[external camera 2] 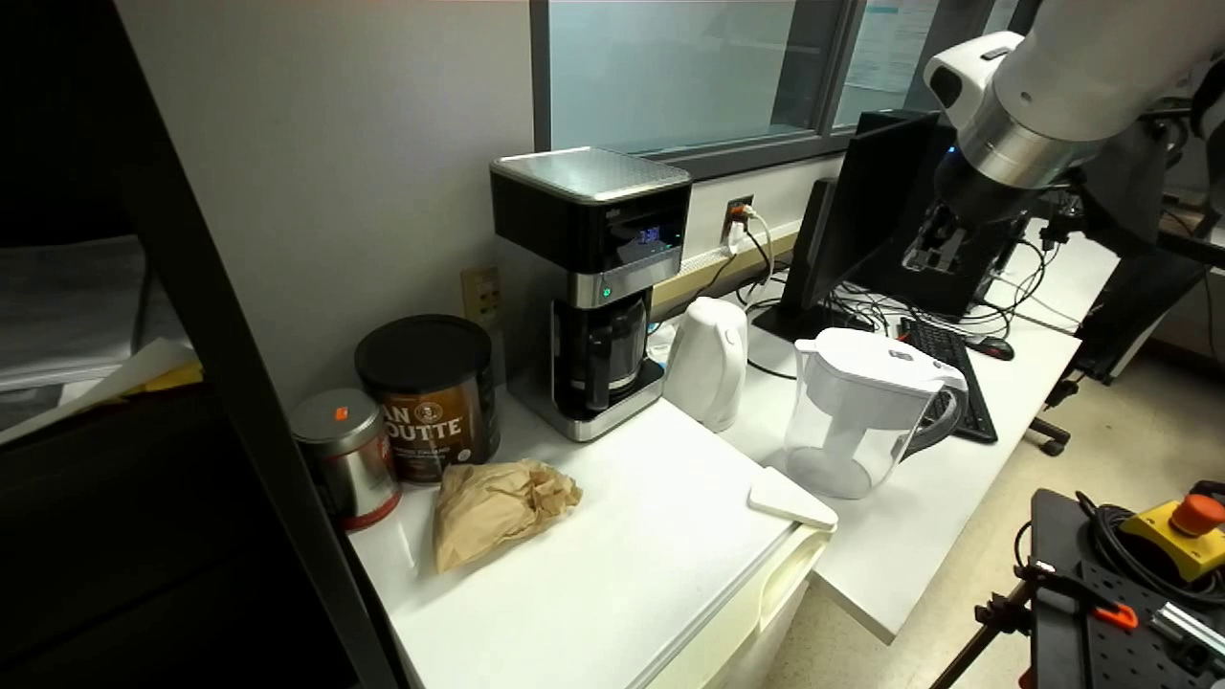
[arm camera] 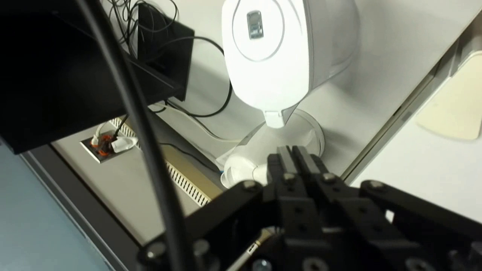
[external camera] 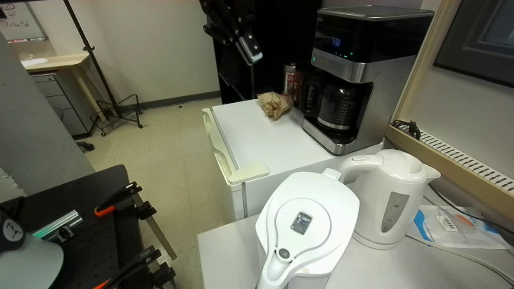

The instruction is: Press a button on the right side of the coffee making machine

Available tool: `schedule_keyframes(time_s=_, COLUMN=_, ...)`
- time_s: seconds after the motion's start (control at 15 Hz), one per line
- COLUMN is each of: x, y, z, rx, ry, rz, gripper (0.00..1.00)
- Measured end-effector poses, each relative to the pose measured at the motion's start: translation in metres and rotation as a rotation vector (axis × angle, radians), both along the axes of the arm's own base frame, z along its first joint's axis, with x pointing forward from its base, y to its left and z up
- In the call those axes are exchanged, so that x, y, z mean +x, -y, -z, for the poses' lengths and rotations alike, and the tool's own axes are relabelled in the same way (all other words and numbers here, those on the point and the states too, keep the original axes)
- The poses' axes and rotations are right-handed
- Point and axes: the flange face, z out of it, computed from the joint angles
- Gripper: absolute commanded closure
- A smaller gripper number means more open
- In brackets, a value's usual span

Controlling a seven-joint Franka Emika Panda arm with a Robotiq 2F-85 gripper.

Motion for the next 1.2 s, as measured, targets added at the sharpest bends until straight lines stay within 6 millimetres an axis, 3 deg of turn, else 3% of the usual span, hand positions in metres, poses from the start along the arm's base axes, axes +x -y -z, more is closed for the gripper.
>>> schedule_keyframes(time_s=0.6, x=0.055, y=0.002, z=0.019, rx=-0.026, ry=0.145, rz=-0.165, gripper=0.98)
schedule_keyframes(time_s=1.2, x=0.109, y=-0.003, z=0.044, rx=0.010, ry=0.255, rz=-0.223, gripper=0.98)
